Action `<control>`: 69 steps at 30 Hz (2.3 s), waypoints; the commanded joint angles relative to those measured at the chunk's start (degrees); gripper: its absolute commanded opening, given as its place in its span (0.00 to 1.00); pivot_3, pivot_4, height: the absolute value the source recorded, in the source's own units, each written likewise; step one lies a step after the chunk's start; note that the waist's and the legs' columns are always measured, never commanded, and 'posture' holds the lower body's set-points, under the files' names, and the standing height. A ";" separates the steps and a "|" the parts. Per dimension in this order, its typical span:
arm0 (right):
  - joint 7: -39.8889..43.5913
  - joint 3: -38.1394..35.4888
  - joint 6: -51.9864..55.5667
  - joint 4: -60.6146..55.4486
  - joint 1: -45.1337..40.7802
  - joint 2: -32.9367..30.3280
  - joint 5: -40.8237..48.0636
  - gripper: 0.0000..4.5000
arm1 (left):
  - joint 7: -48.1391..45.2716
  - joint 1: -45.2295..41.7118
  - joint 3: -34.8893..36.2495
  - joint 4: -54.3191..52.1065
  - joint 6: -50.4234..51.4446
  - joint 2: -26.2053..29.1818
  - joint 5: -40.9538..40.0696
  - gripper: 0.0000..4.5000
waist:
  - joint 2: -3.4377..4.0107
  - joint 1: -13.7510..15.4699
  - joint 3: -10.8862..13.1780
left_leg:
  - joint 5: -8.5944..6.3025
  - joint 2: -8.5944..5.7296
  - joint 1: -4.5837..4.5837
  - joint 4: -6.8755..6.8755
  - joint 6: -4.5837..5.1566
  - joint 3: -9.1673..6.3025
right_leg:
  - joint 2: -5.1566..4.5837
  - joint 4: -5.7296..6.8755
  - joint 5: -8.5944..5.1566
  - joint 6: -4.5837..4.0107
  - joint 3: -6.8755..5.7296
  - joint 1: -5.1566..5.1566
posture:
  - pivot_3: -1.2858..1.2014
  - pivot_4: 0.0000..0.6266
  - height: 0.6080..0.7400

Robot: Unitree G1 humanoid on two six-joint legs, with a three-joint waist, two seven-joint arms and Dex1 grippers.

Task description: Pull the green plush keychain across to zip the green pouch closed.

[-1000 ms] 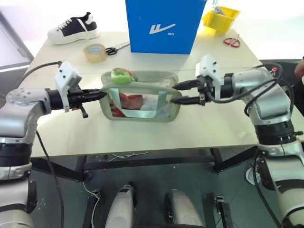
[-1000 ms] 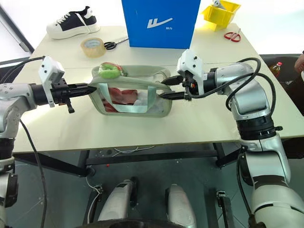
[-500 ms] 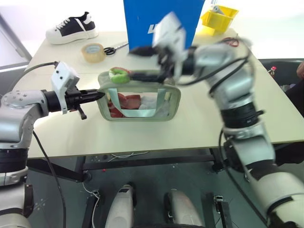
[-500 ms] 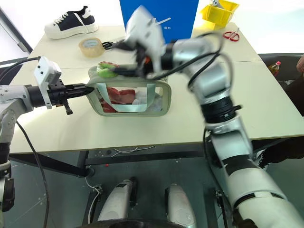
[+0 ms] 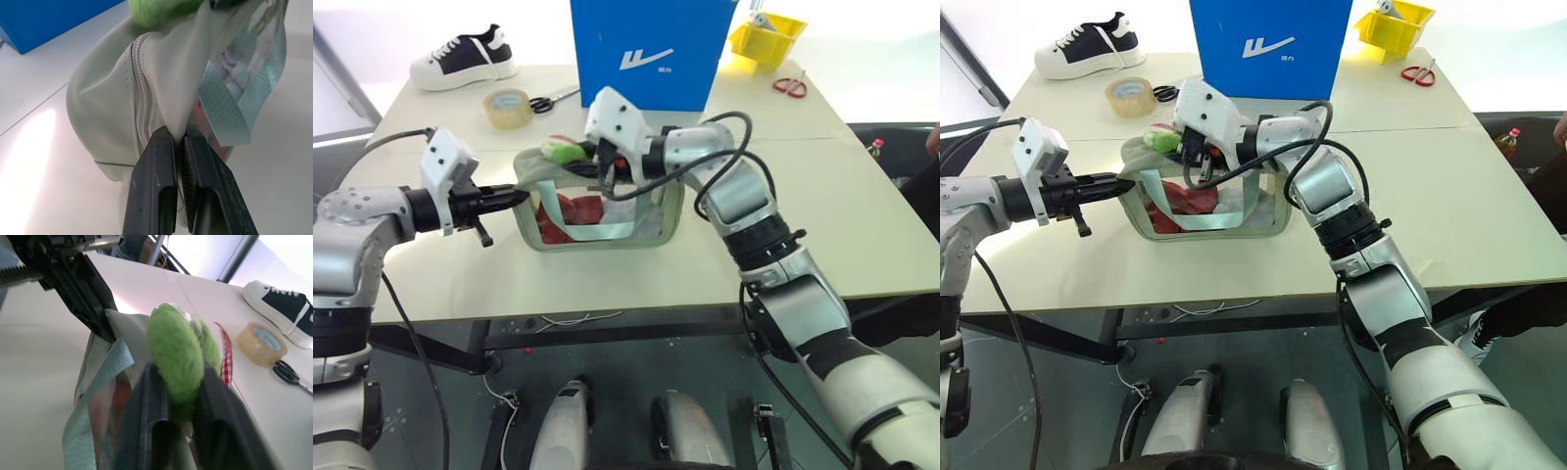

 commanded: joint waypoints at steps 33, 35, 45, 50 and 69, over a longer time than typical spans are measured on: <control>-25.14 -11.99 19.35 -14.27 32.44 -2.27 2.41 0.01 | -2.93 -5.38 -1.93 3.11 -2.11 -0.20 1.34 0.00 | -0.06 -0.21 -0.04 | 0.00 0.01 0.04 0.01 0.01 0.12 | 0.05 -0.02 0.00 0.00 0.15 0.02 | 0.52 0.24 1.00; -24.97 -11.92 18.13 -13.19 32.08 -3.23 1.81 0.01 | -2.90 -5.17 -1.72 2.89 -2.01 -0.11 1.23 0.00 | -0.06 -0.21 -0.04 | 0.00 0.02 0.06 0.00 0.01 0.12 | 0.06 -0.02 0.00 -0.01 0.15 0.02 | 0.52 0.24 1.00; -16.94 -14.69 15.23 -11.57 25.36 -14.88 2.84 0.66 | -2.02 -4.14 -1.22 1.91 -2.17 0.00 1.43 0.00 | -0.03 -0.05 -0.02 | 0.00 0.01 0.02 0.00 0.01 0.14 | 0.03 -0.03 0.00 -0.01 0.16 -0.01 | 0.52 0.24 1.00; -2.60 -16.45 14.51 -9.56 18.62 -26.31 7.51 0.97 | -1.77 -3.93 -0.86 1.59 -2.17 0.15 1.38 0.00 | 0.01 -0.01 0.01 | 0.00 0.01 0.00 -0.01 0.02 0.17 | 0.01 -0.06 0.00 -0.01 0.16 -0.03 | 0.52 0.24 1.00; 12.18 -16.95 21.06 -23.12 15.19 -32.50 21.35 0.99 | -4.05 -7.22 11.86 6.53 8.48 8.87 -8.90 0.88 | 0.02 -0.15 0.04 | -0.02 0.09 -0.01 -0.01 0.03 0.20 | -0.01 -0.12 -0.01 -0.02 0.17 -0.07 | 0.52 0.24 1.00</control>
